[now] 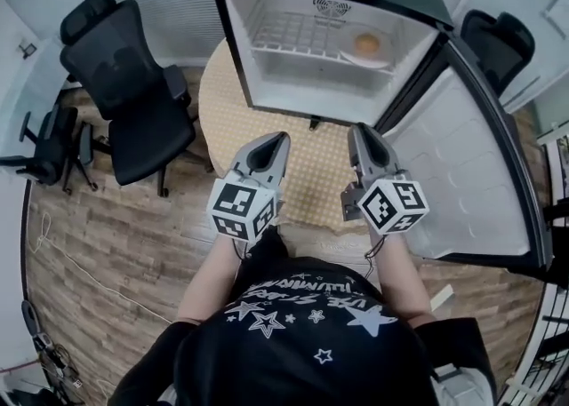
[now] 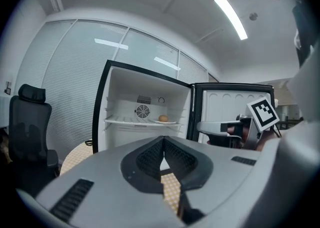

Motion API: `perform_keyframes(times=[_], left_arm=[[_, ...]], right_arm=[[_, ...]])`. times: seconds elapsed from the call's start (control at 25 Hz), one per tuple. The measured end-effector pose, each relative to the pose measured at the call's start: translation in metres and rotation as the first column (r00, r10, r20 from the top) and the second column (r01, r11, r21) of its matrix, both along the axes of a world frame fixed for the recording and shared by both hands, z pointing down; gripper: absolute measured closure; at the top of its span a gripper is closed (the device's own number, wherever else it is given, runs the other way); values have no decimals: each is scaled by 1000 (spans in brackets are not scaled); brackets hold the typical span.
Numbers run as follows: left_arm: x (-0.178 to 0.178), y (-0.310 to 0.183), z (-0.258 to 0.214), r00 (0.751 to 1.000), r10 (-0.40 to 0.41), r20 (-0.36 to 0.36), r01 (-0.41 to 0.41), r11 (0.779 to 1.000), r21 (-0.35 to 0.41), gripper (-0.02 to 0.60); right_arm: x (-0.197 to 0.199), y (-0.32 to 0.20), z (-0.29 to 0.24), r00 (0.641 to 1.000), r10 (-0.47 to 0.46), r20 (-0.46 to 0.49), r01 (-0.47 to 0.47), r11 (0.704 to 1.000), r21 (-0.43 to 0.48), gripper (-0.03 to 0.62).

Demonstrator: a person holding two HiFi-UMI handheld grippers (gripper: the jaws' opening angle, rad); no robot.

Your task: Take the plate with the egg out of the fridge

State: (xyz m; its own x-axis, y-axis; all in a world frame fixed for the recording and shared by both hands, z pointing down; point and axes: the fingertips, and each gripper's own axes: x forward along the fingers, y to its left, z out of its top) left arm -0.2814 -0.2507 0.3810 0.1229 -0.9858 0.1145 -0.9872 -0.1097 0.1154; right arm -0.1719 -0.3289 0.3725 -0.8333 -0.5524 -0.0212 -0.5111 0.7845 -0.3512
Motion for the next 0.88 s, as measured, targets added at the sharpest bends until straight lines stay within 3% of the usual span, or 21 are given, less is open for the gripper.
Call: perform_keyframes(times=[0.16, 0.44, 0.68, 0.8, 0.88], left_arm=[[-14, -26, -3, 998, 66, -5, -66, 998, -3, 572], [-33, -61, -10, 987, 163, 1, -163, 987, 6, 572], [-38, -85, -5, 967, 255, 3, -255, 967, -1, 572], [-45, -96, -4, 961, 278, -6, -278, 961, 0, 572], [-46, -102, -4, 953, 303, -14, -303, 953, -2, 572]], right_arm=[[-14, -14, -4, 997, 59, -39, -58, 998, 34, 540], [-29, -43, -6, 990, 127, 64, -119, 986, -114, 539], [-35, -70, -6, 964, 223, 144, -189, 958, -214, 394], [-42, -83, -19, 933, 228, 277, -157, 954, -256, 357], [-39, -90, -21, 896, 264, 357, -147, 935, -323, 344]])
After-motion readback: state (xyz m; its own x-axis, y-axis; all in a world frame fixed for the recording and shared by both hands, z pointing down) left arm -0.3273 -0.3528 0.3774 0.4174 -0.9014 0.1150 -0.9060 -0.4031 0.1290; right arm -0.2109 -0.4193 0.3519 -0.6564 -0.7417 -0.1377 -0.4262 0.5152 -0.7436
